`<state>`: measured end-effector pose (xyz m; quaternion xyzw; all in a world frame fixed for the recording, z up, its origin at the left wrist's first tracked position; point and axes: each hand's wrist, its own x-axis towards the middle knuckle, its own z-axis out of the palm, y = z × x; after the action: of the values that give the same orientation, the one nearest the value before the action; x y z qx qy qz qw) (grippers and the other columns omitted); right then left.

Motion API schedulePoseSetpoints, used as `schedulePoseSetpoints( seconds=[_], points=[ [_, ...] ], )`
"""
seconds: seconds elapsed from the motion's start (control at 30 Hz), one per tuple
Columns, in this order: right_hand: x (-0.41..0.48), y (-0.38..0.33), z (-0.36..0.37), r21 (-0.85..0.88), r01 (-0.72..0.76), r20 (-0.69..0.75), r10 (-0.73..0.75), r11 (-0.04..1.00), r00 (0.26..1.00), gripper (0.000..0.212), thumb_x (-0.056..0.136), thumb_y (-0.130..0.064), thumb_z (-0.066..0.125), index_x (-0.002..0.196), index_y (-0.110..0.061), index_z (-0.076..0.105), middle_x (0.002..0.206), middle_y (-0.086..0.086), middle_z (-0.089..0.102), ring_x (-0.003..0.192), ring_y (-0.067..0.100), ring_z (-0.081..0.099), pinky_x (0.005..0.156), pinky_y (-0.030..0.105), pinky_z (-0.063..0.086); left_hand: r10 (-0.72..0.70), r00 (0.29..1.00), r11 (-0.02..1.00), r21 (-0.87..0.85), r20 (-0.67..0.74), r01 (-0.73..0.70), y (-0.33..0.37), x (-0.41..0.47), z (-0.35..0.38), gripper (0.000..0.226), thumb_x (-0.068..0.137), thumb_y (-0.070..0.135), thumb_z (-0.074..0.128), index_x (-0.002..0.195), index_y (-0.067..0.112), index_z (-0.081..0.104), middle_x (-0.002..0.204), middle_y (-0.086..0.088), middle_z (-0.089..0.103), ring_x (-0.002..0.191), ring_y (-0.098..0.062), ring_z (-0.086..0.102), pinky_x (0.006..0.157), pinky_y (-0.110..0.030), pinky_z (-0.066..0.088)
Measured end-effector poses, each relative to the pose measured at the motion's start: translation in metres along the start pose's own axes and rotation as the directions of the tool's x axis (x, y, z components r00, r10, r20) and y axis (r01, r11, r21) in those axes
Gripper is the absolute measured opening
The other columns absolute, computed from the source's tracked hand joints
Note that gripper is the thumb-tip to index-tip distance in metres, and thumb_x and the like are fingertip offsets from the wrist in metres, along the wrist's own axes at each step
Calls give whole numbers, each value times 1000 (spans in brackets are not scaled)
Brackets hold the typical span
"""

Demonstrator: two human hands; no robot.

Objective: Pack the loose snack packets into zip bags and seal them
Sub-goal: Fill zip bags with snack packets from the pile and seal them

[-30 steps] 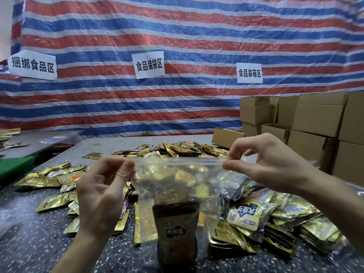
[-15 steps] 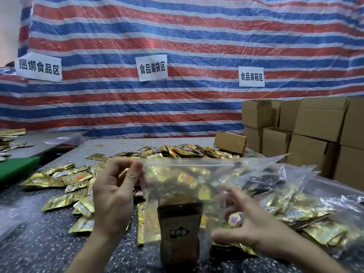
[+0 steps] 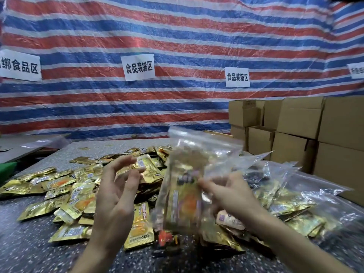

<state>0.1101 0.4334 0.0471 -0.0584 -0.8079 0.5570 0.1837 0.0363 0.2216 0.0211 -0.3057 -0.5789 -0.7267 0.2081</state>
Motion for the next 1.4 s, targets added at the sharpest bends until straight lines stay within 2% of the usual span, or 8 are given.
schedulePoseSetpoints(
  seconds=[0.27,0.37,0.43,0.7,0.93,1.07,1.2,1.4],
  points=[
    [104,-22,-74,553,-94,-349,333,828,876,16,99,-5,58,113,3,61,107,18,64,63,21,74,49,22,56,-45,990,991,131,132,27,-6,-9,5,16,86,36,55,98,39,65,104,0,69,101,-11,67,83,-26,51],
    [116,16,-81,-84,-346,-443,275,935,853,25,98,-19,62,111,2,58,88,13,67,61,22,67,48,30,54,-31,986,989,146,163,7,-7,-10,7,15,87,32,55,96,38,65,102,8,68,100,-14,67,83,-27,51],
    [110,37,-81,-595,-413,-462,127,690,878,30,95,-36,61,100,-7,58,84,9,65,76,27,67,67,38,58,-17,985,988,154,171,-10,-8,-11,7,14,87,31,56,95,38,65,103,11,67,99,-16,67,84,-32,51],
    [94,22,-69,-817,-368,-454,-103,445,885,30,99,-38,48,86,-12,55,87,6,65,81,26,64,70,34,54,-14,981,986,166,195,-19,-9,-13,8,17,86,30,57,95,42,65,101,11,70,97,-10,68,83,-33,52],
    [46,18,2,-575,216,-294,-445,789,846,48,96,-41,57,55,-19,49,49,-7,47,46,9,45,52,27,45,-12,979,978,209,205,-31,-8,-15,10,16,89,28,56,97,40,64,99,12,69,97,-15,67,81,-38,57],
    [15,49,49,-305,463,-272,-542,832,795,40,94,-41,60,59,-29,45,49,-12,45,44,5,45,44,14,33,6,976,962,266,219,-66,-12,-17,9,12,90,30,58,99,37,62,99,14,65,95,-15,65,79,-36,57],
    [8,65,60,-209,538,-243,-576,817,780,33,94,-45,55,66,-27,52,59,-7,54,46,8,46,42,24,36,84,965,922,348,247,-169,-10,-13,5,17,89,38,58,103,30,60,98,17,63,94,-10,63,75,-16,50],
    [0,75,61,-109,540,-17,-545,834,838,14,87,-45,58,80,-33,61,63,5,57,47,5,45,44,20,35,95,948,719,637,305,-277,-2,4,-31,23,90,34,60,110,24,59,99,14,61,93,0,57,77,-17,48]
  ],
)
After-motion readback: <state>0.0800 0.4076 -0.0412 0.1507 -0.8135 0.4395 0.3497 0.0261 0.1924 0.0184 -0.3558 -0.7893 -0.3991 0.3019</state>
